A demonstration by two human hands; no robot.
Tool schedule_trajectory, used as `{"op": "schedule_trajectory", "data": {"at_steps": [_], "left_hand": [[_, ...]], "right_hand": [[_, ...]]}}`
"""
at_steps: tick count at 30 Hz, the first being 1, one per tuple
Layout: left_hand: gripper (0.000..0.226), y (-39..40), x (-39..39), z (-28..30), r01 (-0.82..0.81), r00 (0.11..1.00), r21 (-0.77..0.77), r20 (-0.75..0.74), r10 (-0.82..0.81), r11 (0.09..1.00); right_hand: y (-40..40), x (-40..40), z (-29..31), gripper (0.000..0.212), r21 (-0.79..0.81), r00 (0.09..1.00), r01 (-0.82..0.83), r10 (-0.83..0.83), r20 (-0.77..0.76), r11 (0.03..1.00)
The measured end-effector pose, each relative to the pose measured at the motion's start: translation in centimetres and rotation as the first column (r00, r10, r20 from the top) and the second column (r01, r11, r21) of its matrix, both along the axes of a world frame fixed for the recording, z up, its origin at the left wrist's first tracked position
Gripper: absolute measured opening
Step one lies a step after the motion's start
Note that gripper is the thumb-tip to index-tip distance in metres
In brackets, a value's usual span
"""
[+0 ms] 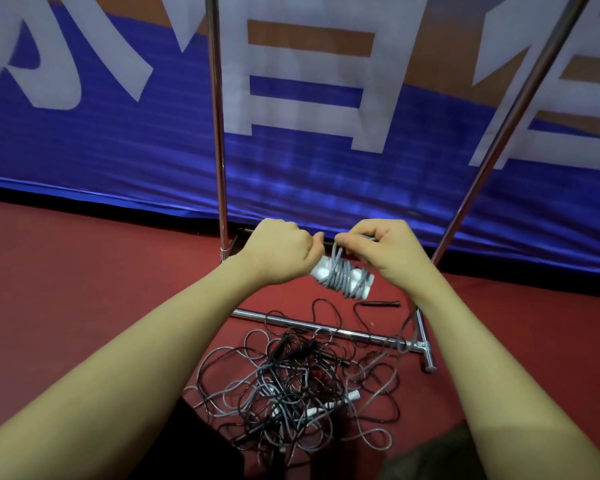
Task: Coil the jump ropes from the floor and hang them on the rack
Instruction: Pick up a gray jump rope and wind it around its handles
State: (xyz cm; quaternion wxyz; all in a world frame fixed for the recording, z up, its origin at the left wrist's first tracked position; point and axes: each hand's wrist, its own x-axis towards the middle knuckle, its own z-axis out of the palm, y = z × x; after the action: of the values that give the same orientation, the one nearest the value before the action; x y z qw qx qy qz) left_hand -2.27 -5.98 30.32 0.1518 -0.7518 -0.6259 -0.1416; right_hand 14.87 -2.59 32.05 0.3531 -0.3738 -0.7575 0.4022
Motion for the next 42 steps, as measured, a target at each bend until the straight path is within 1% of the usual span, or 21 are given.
{"op": "schedule_trajectory", "data": {"at_steps": [2, 5, 8, 11, 12, 14, 15, 16, 18, 19, 20, 22, 23, 25, 27, 31, 32, 34, 38, 39, 42], "left_hand": [[0.046, -0.3, -0.2, 0.2, 0.092, 0.995, 0.088, 0.024, -0.094, 0.992], [0.047, -0.7, -0.3, 0.4, 0.149, 0.987, 0.215, 0.024, -0.158, 0.965], [0.052, -1.0, 0.0, 0.5, 0.172, 0.981, 0.265, 0.043, -0.190, 0.949], [0.049, -1.3, 0.0, 0.8, 0.158, 0.965, 0.312, 0.153, -0.214, 0.937], [0.048, -1.5, 0.1, 1.1, 0.138, 0.958, 0.285, 0.204, -0.200, 0.949], [0.047, -1.8, 0.4, 1.9, 0.095, 0.925, 0.145, 0.352, -0.141, 0.985], [0.046, -1.8, 0.5, 2.1, 0.055, 0.894, 0.096, 0.439, -0.092, 0.994], [0.044, -1.7, 0.5, 2.3, 0.018, 0.840, 0.052, 0.541, -0.043, 0.999], [0.039, -1.5, 0.5, 2.4, -0.036, 0.663, 0.002, 0.748, 0.022, 0.999], [0.035, -1.2, 0.4, 2.3, -0.056, 0.600, -0.027, 0.798, 0.055, 0.998], [0.032, -1.1, 0.3, 2.4, -0.078, 0.595, -0.065, 0.798, 0.099, 0.995], [0.021, -0.8, 0.4, 2.4, -0.163, 0.691, -0.144, 0.689, 0.217, 0.976], [0.011, -0.6, 0.4, 2.4, -0.213, 0.716, -0.170, 0.643, 0.272, 0.962], [0.015, -0.2, 0.5, 2.5, -0.274, 0.722, -0.219, 0.597, 0.350, 0.937], [0.018, 0.1, 0.5, 2.3, -0.313, 0.728, -0.248, 0.557, 0.400, 0.917], [0.021, 0.8, 0.1, 1.7, -0.361, 0.706, -0.291, 0.535, 0.464, 0.886], [0.023, 0.9, 0.0, 1.6, -0.366, 0.689, -0.293, 0.553, 0.469, 0.883], [0.028, 1.1, -0.1, 1.4, -0.377, 0.622, -0.324, 0.606, 0.496, 0.868], [0.030, 1.3, -0.6, 1.0, -0.406, 0.617, -0.344, 0.580, 0.532, 0.846], [0.035, 1.2, -0.6, 1.0, -0.388, 0.640, -0.340, 0.569, 0.516, 0.856], [0.062, 0.7, -0.6, 1.0, -0.313, 0.768, -0.308, 0.475, 0.431, 0.898]], "right_hand": [[0.2, 0.3, -0.1, 0.025, -0.049, 0.999, 0.020, -0.023, -0.044, 0.999], [0.5, 0.7, -0.4, 0.027, -0.113, 0.993, 0.012, -0.025, -0.118, 0.994], [0.4, 1.0, -0.3, 0.031, -0.150, 0.983, -0.007, -0.021, -0.183, 0.989], [0.3, 0.9, -0.2, 0.034, -0.153, 0.964, -0.031, -0.011, -0.266, 0.988], [0.1, 0.7, 0.0, 0.033, -0.155, 0.960, -0.040, -0.005, -0.281, 0.987], [0.0, 0.1, 0.0, 0.034, -0.189, 0.950, -0.062, 0.000, -0.311, 0.980], [0.1, -0.1, 0.0, 0.037, -0.219, 0.940, -0.075, -0.005, -0.342, 0.973], [0.0, -0.3, 0.0, 0.041, -0.226, 0.933, -0.088, 0.001, -0.359, 0.970], [-0.3, -0.8, -0.3, 0.040, -0.181, 0.933, -0.136, 0.064, -0.354, 0.974], [-0.5, -0.9, -0.4, 0.037, -0.178, 0.930, -0.166, 0.094, -0.354, 0.970], [-0.7, -1.1, -0.5, 0.036, -0.205, 0.928, -0.195, 0.113, -0.355, 0.959], [-0.9, -1.5, -0.7, 0.036, -0.292, 0.933, -0.229, 0.123, -0.338, 0.928], [-1.0, -1.7, -0.8, 0.037, -0.323, 0.937, -0.238, 0.129, -0.325, 0.916], [-1.1, -2.0, -1.0, 0.039, -0.341, 0.944, -0.258, 0.161, -0.287, 0.904], [-1.2, -2.2, -1.1, 0.034, -0.339, 0.957, -0.261, 0.196, -0.215, 0.904], [-1.0, -2.6, -1.7, 0.014, -0.318, 0.975, -0.222, 0.201, -0.098, 0.922], [-0.9, -2.6, -1.8, 0.011, -0.305, 0.979, -0.205, 0.192, -0.074, 0.930], [-0.7, -2.5, -2.0, 0.012, -0.271, 0.985, -0.172, 0.169, -0.033, 0.947], [-0.7, -2.2, -1.6, 0.023, -0.217, 0.988, -0.121, 0.138, 0.063, 0.969], [-0.7, -2.3, -1.7, 0.023, -0.223, 0.988, -0.130, 0.146, 0.056, 0.966], [-0.7, -2.3, -1.9, 0.019, -0.239, 0.986, -0.156, 0.166, 0.022, 0.958]]}}
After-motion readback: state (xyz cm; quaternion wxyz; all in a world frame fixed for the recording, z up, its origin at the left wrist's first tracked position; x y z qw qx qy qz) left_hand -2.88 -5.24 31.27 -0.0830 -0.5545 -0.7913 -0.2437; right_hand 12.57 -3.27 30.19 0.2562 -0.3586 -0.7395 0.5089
